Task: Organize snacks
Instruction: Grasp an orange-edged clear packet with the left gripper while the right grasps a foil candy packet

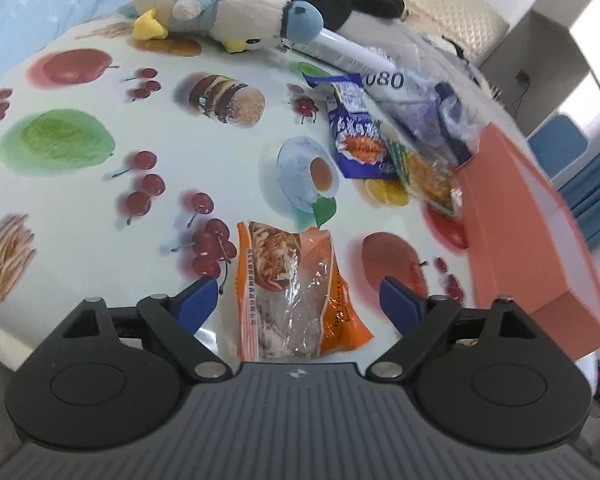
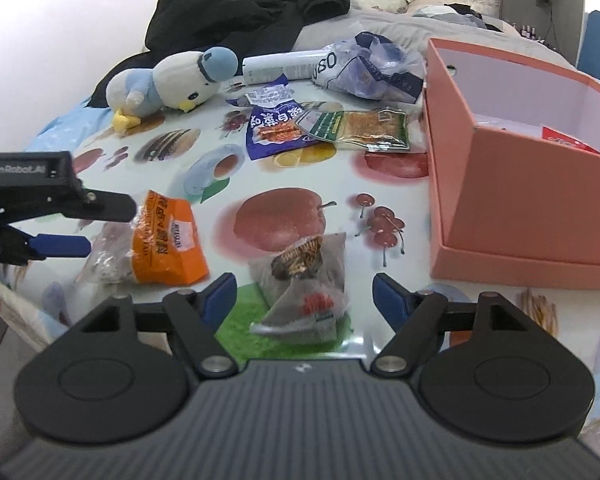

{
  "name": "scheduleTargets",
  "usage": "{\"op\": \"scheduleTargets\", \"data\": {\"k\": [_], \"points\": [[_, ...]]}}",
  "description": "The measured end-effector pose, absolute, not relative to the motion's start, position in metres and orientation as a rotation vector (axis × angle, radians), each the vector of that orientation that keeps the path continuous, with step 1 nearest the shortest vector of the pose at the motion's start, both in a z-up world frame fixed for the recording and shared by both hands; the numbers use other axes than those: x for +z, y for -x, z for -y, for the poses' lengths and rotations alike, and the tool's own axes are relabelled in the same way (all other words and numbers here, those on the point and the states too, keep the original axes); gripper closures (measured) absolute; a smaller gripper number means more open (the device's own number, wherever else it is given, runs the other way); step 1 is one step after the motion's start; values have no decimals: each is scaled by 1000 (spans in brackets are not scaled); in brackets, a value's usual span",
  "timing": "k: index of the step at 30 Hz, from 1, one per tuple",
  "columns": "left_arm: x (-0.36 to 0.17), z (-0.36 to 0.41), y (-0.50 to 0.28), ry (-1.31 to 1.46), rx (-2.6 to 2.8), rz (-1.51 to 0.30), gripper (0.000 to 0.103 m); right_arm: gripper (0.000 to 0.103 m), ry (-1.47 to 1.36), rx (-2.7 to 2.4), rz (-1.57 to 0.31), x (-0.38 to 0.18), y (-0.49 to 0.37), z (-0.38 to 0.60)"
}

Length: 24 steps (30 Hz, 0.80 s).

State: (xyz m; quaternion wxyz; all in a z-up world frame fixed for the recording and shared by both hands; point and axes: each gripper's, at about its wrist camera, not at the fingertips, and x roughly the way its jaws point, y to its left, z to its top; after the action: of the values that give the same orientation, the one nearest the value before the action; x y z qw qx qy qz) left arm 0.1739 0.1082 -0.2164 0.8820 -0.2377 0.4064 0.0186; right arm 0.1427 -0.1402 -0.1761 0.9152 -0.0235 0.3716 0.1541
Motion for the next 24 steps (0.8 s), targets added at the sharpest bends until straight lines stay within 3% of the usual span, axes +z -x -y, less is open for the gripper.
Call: {"op": "scheduleTargets", "data": {"k": [13, 16, 24], "points": [[-234, -92, -191, 379, 83, -875, 14, 33, 119, 332, -783, -189, -156, 125], [-235, -90, -192, 356, 92, -873, 18, 41, 133, 328, -798, -197, -158, 125], [-237, -78, -197, 267, 95, -873, 35, 45, 137, 332, -794, -202, -155, 125]]}}
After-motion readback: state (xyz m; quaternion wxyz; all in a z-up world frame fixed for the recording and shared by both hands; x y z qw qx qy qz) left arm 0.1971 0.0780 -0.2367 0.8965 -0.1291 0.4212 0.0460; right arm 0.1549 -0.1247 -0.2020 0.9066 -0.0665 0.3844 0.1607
